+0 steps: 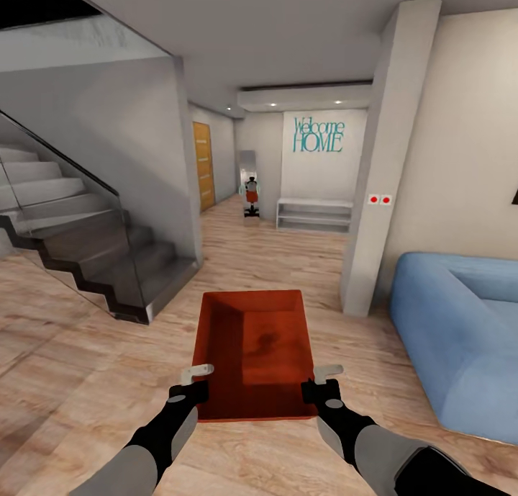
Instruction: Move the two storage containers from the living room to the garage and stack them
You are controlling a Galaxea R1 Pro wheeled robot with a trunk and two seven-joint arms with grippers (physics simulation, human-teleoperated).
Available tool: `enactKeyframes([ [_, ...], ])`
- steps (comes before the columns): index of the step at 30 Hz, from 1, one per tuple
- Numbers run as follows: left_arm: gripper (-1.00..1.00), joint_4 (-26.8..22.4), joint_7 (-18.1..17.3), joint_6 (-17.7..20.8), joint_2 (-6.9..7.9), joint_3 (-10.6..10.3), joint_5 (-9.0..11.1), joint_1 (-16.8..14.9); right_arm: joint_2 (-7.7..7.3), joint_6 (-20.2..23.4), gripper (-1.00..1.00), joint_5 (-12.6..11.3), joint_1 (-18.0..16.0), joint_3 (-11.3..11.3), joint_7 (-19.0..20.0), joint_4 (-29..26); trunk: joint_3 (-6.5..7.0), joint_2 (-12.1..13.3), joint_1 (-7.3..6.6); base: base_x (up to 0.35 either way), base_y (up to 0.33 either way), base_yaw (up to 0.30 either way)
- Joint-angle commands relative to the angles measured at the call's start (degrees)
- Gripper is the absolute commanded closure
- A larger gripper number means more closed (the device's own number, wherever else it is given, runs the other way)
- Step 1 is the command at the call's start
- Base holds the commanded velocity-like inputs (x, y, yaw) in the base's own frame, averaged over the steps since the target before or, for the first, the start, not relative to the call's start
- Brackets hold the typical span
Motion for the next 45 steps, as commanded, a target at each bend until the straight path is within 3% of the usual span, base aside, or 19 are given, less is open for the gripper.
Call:
enactKeyframes([
  [1,1.0,-0.02,0.5,0.32,0.44,1.57,1.29,-0.03,-0.6,-1.04,1.0,0.51,-0.04,-1.78,-0.06,-0.23,-0.09,-0.07,0.04,0.322,0.0,0.0],
  [45,1.0,-0.01,0.5,0.32,0.72,1.57,1.47,-0.03,-0.67,-1.04,1.0,0.44,-0.04,-1.84,0.28,-0.23,-0.09,-0.07,0.04,0.322,0.0,0.0],
])
